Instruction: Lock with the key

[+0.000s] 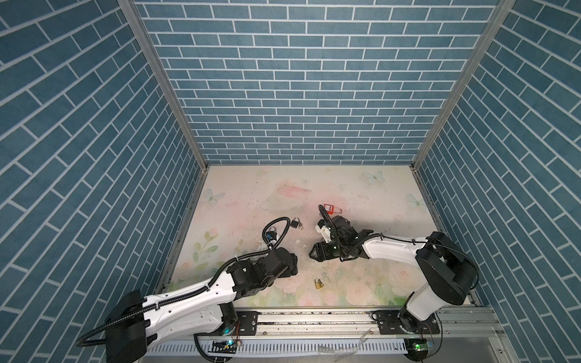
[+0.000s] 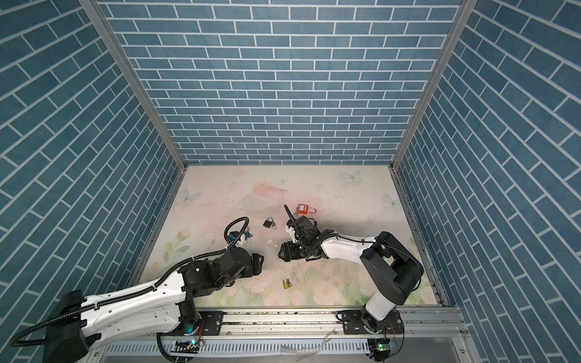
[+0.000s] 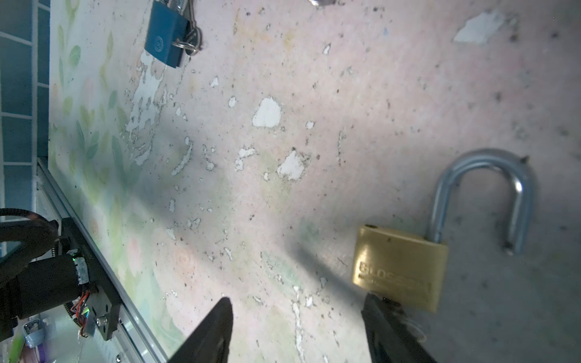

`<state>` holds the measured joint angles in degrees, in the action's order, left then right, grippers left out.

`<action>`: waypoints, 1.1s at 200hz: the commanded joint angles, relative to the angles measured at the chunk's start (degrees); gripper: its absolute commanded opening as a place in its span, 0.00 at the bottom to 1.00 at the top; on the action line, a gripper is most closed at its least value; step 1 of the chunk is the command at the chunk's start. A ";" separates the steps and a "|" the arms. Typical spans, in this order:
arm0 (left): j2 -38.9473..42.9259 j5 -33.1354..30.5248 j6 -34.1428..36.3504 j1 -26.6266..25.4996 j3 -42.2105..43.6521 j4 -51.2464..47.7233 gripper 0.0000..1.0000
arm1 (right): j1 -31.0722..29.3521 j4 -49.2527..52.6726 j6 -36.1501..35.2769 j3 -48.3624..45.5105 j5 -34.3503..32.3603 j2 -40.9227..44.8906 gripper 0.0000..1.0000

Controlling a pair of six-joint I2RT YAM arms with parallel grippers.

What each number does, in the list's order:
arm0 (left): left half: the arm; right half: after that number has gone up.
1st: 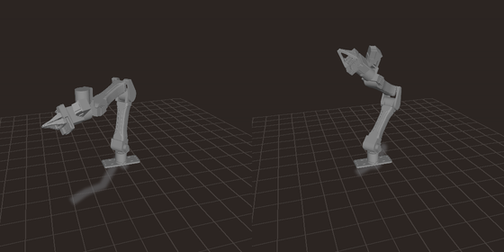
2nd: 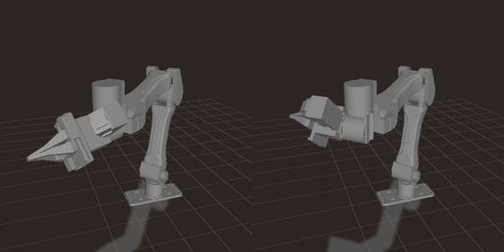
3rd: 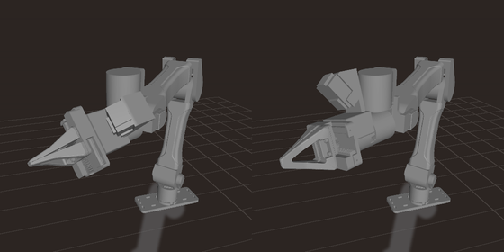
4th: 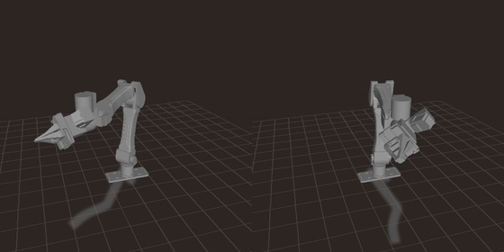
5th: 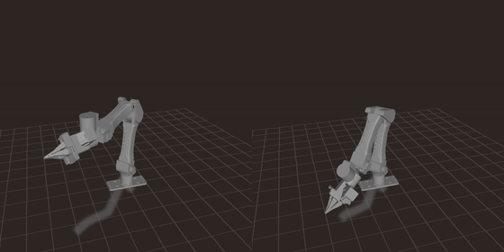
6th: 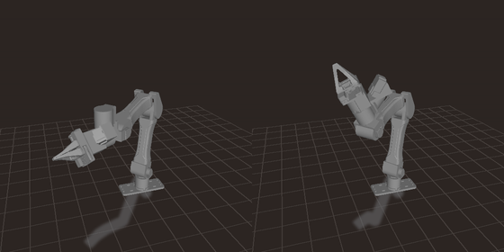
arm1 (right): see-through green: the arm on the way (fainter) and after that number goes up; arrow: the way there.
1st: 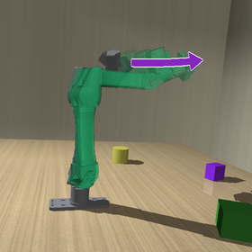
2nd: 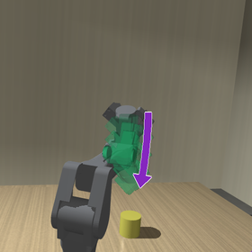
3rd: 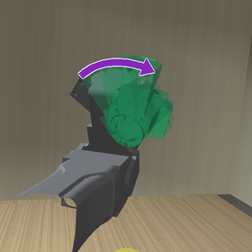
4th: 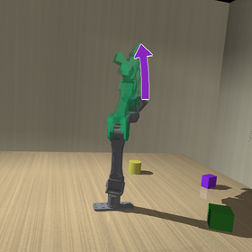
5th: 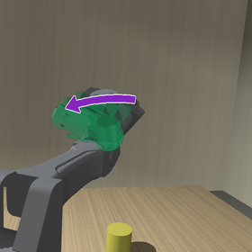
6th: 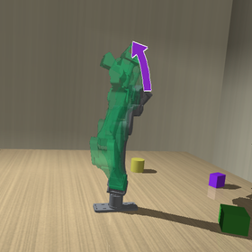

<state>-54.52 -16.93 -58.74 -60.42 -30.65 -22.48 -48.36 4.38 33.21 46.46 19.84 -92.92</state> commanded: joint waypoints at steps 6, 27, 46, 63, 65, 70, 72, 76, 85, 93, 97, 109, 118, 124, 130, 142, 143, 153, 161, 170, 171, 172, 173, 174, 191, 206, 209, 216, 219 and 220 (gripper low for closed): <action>0.85 -1.82 -1.81 -0.28 -1.42 -1.69 0.86 | 1.00 0.99 -0.07 0.93 0.22 3.37 0.67; -0.53 -1.75 -1.56 -0.35 -2.60 -1.92 0.84 | 2.97 3.47 0.33 -0.11 -1.18 10.42 0.67; -3.22 -2.28 -1.11 -0.82 -4.61 -2.27 0.83 | 5.67 9.69 0.92 -0.40 -6.00 16.95 0.67; -6.94 -2.99 -1.08 -1.49 -7.15 -2.76 0.82 | 7.81 17.50 3.64 -0.49 -16.67 21.76 0.66; -7.56 -3.12 -1.21 -1.59 -7.49 -2.93 0.82 | 7.99 18.47 3.80 -0.60 -17.97 22.35 0.66; -8.97 -3.32 -1.41 -1.79 -8.38 -3.12 0.81 | 8.60 20.38 4.15 -0.80 -20.70 23.49 0.66; -9.56 -3.40 -1.50 -1.91 -8.72 -3.21 0.81 | 8.73 21.42 4.32 -0.94 -21.61 23.71 0.66; -10.74 -3.58 -1.69 -2.10 -9.55 -3.42 0.81 | 9.22 22.47 4.52 -1.29 -23.47 24.60 0.66; -13.83 -4.13 -2.71 -2.46 -11.54 -4.48 0.80 | 10.28 24.16 5.16 -2.23 -26.57 26.35 0.66; -16.82 -4.50 -3.68 -2.76 -13.63 -5.51 0.79 | 11.46 24.70 5.45 -3.23 -27.85 27.72 0.67; -18.32 -4.58 -4.03 -2.96 -14.70 -5.92 0.79 | 12.04 24.66 5.60 -3.84 -28.21 28.41 0.67; -23.15 -5.15 -5.97 -3.47 -18.55 -7.74 0.78 | 13.74 24.09 6.05 -5.60 -28.45 30.00 0.67; -26.89 -5.34 -7.24 -3.79 -21.81 -9.14 0.78 | 14.96 23.43 6.18 -6.67 -28.21 30.88 0.67; -29.31 -5.20 -7.70 -3.89 -23.99 -9.87 0.78 | 15.70 23.10 6.25 -7.33 -28.19 31.32 0.67; -31.76 -5.03 -8.10 -4.00 -26.26 -10.65 0.78 | 16.40 22.80 6.30 -7.83 -28.10 31.66 0.68; -36.44 -4.98 -9.75 -4.19 -30.70 -13.08 0.78 | 17.80 22.38 6.10 -8.63 -28.21 32.19 0.68; -36.84 -4.92 -9.78 -4.23 -31.18 -13.23 0.78 | 17.92 22.36 6.09 -8.69 -28.24 32.23 0.68; -40.45 -4.12 -9.77 -4.23 -34.72 -14.36 0.78 | 19.12 22.14 5.64 -9.29 -28.21 32.54 0.68; -43.45 -3.65 -10.86 -4.33 -37.14 -15.99 0.78 | 20.22 21.61 4.89 -9.81 -27.81 32.76 0.68; -46.26 -2.75 -11.60 -4.25 -39.59 -16.97 0.78 | 21.52 21.25 4.05 -10.43 -27.13 33.07 0.68; -46.54 -2.71 -11.63 -4.26 -39.80 -16.98 0.78 | 21.67 21.22 3.97 -10.47 -27.04 33.07 0.68; -46.81 -2.56 -11.60 -4.26 -40.04 -17.02 0.78 | 21.79 21.25 3.92 -10.58 -26.95 33.07 0.68; -47.16 -2.44 -11.59 -4.22 -40.29 -17.05 0.78 | 21.93 21.18 3.81 -10.59 -26.82 33.11 0.68; -47.43 -2.34 -11.58 -4.20 -40.50 -17.10 0.78 | 22.05 21.10 3.71 -10.64 -26.67 33.14 0.68; -51.29 -0.28 -12.19 -4.29 -43.40 -17.41 0.76 | 24.74 20.47 2.29 -11.69 -24.26 33.72 0.68; -54.11 0.90 -12.01 -4.20 -45.57 -17.26 0.76 | 26.52 19.98 1.58 -12.69 -22.50 34.44 0.68; -54.57 1.01 -12.01 -4.24 -45.91 -17.37 0.76 | 26.81 19.77 1.45 -12.97 -22.09 34.62 0.68; -55.61 1.10 -11.92 -4.19 -46.84 -17.56 0.75 | 27.41 19.27 1.17 -13.53 -21.24 35.09 0.67; -56.13 1.11 -11.75 -4.18 -47.31 -17.64 0.74 | 27.55 19.09 1.16 -13.78 -20.92 35.21 0.67; -56.26 1.06 -11.70 -4.13 -47.44 -17.62 0.74 | 27.58 19.04 1.15 -13.86 -20.82 35.24 0.67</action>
<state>-108.03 -16.58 -69.36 -64.45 -74.91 -36.64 -22.41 24.56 36.05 34.26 -4.23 -59.44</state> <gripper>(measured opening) 0.752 0.676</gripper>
